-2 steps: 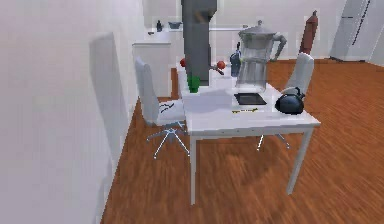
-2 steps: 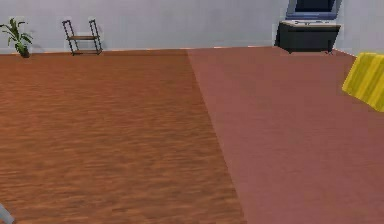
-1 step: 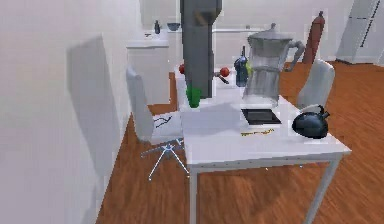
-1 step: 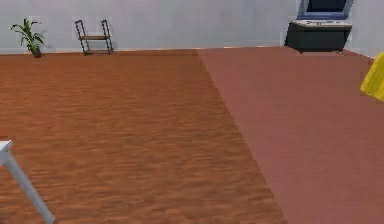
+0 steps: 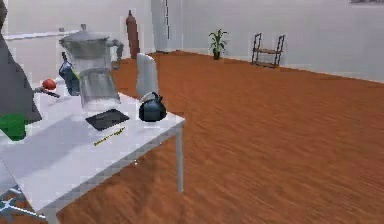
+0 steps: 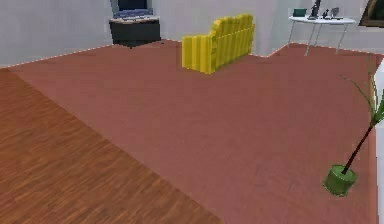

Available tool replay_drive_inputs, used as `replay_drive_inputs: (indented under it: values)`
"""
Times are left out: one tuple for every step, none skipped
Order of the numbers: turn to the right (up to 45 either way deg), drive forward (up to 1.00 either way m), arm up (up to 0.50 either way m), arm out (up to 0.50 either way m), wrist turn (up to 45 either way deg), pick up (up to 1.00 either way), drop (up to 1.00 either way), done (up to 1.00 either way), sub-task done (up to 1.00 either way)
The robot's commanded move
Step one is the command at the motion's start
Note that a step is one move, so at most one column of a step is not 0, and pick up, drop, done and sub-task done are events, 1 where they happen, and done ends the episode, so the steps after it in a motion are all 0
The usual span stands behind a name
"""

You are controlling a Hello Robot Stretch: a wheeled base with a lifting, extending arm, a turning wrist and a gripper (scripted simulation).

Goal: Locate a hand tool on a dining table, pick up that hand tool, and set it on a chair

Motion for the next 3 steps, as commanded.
replay_drive_inputs:
  values:
    - [27.0,0.00,0.00,0.00,0.0,0.00,0.00,0.00,0.00]
    - [0.0,1.00,0.00,0.00,0.0,0.00,0.00,0.00,0.00]
    - [0.0,0.30,0.00,0.00,0.0,0.00,0.00,0.00,0.00]
